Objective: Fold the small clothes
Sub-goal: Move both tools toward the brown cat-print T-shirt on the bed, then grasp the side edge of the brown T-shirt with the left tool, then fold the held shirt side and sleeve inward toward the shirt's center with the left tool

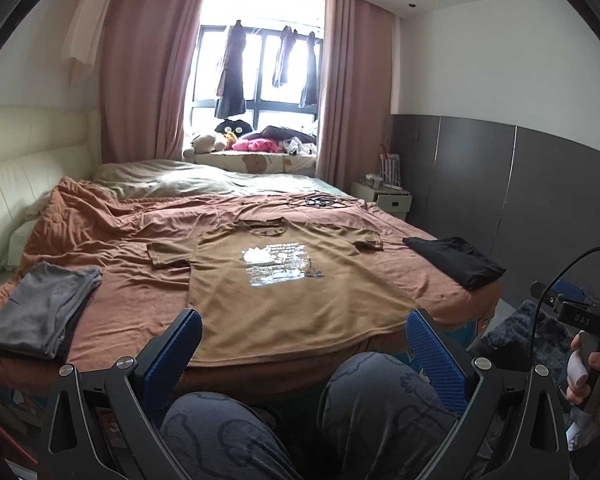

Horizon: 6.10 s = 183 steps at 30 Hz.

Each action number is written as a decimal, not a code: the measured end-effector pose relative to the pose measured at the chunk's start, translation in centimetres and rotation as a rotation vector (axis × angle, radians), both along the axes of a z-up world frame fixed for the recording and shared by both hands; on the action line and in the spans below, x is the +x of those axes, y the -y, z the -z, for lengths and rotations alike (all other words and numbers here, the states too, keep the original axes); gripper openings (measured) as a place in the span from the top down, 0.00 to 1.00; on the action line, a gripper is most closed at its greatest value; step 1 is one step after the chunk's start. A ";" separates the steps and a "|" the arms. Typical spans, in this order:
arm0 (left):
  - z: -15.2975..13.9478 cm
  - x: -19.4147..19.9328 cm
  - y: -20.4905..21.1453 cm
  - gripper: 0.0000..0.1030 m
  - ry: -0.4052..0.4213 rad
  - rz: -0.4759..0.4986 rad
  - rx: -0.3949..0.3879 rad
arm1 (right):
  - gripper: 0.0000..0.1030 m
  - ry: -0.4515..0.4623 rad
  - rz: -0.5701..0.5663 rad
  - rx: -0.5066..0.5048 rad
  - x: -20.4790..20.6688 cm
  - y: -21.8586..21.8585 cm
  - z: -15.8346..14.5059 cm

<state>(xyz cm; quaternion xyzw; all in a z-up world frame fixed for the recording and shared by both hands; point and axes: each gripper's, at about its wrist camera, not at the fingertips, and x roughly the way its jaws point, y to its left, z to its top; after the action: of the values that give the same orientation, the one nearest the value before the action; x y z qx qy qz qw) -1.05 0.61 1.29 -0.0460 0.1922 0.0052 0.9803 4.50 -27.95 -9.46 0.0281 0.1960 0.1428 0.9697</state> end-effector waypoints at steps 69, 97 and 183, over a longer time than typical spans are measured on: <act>-0.8 16.8 -18.1 0.00 -0.094 -0.158 -0.101 | 0.00 -0.093 0.012 -0.033 19.8 -9.2 -2.7; 1.7 27.4 -32.6 0.17 -0.198 -0.358 -0.259 | 0.06 -0.151 -0.345 -0.029 37.4 -20.4 -1.5; 13.7 55.8 -30.8 0.96 -0.435 -0.061 -0.382 | 0.36 -0.616 -0.629 0.121 59.2 -42.4 8.8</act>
<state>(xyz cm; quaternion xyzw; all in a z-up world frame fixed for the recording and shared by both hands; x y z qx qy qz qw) 54.70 31.43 -12.37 -0.2333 0.3937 0.0083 0.8891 63.75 14.44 -18.25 0.0650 0.4662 0.4270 0.7721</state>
